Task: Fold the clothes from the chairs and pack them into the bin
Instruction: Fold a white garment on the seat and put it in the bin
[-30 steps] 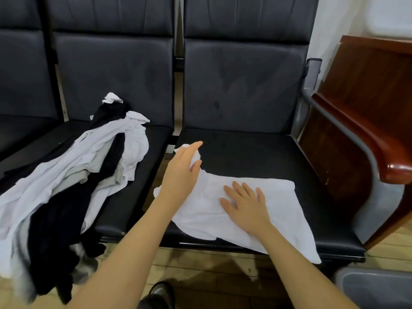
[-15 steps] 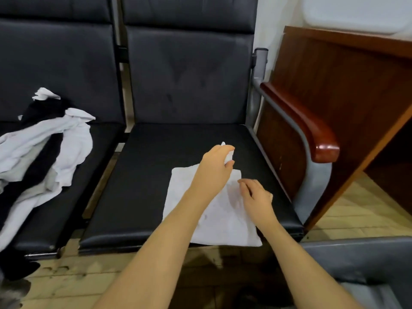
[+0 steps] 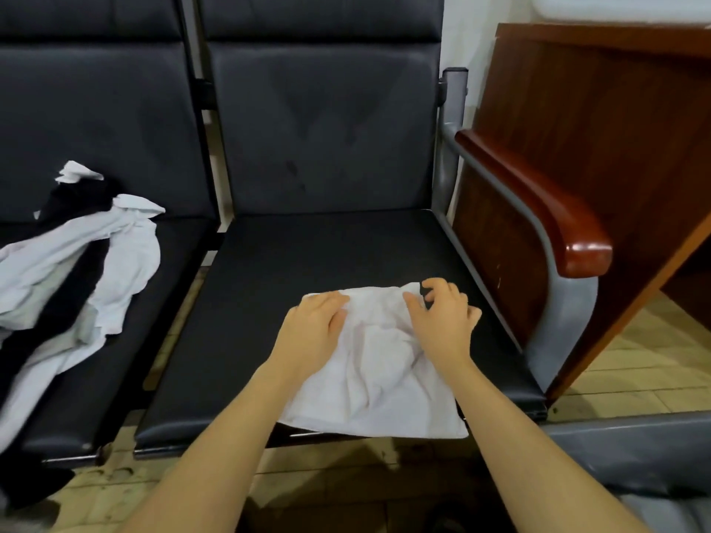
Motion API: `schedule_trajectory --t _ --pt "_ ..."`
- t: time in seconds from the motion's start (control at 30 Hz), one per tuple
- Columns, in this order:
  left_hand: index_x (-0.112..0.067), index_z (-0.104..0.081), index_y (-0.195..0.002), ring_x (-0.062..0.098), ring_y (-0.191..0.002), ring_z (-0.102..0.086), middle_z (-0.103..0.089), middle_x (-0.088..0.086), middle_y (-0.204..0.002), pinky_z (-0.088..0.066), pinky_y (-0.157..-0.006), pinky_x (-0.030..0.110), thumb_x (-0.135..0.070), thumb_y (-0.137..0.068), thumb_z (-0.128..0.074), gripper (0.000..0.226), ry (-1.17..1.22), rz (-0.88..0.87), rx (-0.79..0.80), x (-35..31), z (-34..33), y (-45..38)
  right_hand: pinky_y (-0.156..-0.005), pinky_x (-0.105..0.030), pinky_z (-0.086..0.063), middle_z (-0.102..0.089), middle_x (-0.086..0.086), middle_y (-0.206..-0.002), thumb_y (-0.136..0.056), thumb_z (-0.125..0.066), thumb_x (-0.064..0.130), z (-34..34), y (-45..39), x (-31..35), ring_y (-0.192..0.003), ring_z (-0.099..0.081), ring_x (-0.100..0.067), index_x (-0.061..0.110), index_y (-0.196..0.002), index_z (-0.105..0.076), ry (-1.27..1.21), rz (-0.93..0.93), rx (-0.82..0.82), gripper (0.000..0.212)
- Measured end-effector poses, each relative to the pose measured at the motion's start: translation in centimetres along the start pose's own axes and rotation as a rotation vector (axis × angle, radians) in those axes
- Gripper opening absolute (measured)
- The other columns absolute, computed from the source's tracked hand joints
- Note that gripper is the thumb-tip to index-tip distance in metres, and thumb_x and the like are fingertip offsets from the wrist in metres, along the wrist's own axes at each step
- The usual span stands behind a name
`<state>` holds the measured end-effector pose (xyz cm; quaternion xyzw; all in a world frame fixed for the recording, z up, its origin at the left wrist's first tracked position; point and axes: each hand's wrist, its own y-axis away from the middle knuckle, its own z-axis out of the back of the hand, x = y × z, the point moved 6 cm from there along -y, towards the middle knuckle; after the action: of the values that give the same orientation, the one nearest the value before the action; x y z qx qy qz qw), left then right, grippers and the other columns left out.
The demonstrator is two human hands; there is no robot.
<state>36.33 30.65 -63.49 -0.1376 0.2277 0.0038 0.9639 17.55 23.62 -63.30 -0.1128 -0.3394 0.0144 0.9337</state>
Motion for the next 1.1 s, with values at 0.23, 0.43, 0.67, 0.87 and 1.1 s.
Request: schedule_trajectory --t 0.23,0.43,0.67,0.87,1.1 --pt "-0.020 -0.043 -0.139 0.020 -0.126 -0.039 -0.042 -0.003 -0.143 -0.026 -0.099 0.033 -0.029 -0.102 -0.031 0.039 -0.107 0.169 -0.075 1.6 0.6 -0.7 -0.085 -0.033 -0.022 -0.052 0.005 -0.087 -0.092 -0.058 0.025 -2.0 -0.7 0.2 -0.089 -0.051 -0.017 0.024 -0.084 -0.054 0.007 -0.066 -0.031 0.009" --pt "-0.019 -0.061 -0.112 0.022 -0.107 -0.050 -0.059 0.000 -0.109 -0.026 -0.086 0.031 -0.020 -0.100 -0.037 0.028 -0.022 0.333 -0.089 4.3 0.8 -2.5 -0.075 -0.028 -0.014 -0.053 0.005 -0.065 -0.096 -0.052 0.023 0.6 -0.3 -0.5 -0.067 -0.044 -0.014 0.022 -0.076 -0.057 -0.008 0.028 -0.241 0.021" --pt "-0.023 -0.059 -0.084 0.014 -0.098 -0.049 -0.051 -0.008 -0.096 -0.023 -0.092 0.028 -0.024 -0.093 -0.055 0.010 0.239 0.331 -0.102 5.0 0.6 -2.1 -0.083 -0.029 -0.016 -0.059 0.002 -0.079 -0.096 -0.052 0.027 -0.7 -0.6 -0.7 -0.080 -0.052 -0.017 0.024 -0.108 -0.053 0.029 0.022 -0.076 0.013" --pt "-0.031 -0.056 -0.080 0.017 -0.091 -0.054 -0.059 -0.011 -0.082 -0.042 -0.092 0.041 -0.026 -0.093 -0.054 0.015 0.516 0.291 -0.255 4.1 1.3 -1.3 -0.081 -0.032 -0.018 -0.054 0.000 -0.094 -0.095 -0.054 0.025 -1.1 -0.5 -0.2 -0.084 -0.047 -0.016 0.020 -0.090 -0.062 0.168 0.100 -0.069 0.011" --pt "-0.014 -0.058 -0.088 0.021 -0.089 -0.044 -0.055 0.001 -0.088 -0.017 -0.074 0.027 -0.020 -0.096 -0.046 0.016 0.177 0.310 -0.356 5.5 2.3 -1.7 -0.087 -0.037 -0.024 -0.053 -0.002 -0.079 -0.099 -0.040 0.015 0.0 -0.7 -1.2 -0.074 -0.048 -0.020 0.017 -0.088 -0.048 0.188 -0.035 -0.123 0.013"
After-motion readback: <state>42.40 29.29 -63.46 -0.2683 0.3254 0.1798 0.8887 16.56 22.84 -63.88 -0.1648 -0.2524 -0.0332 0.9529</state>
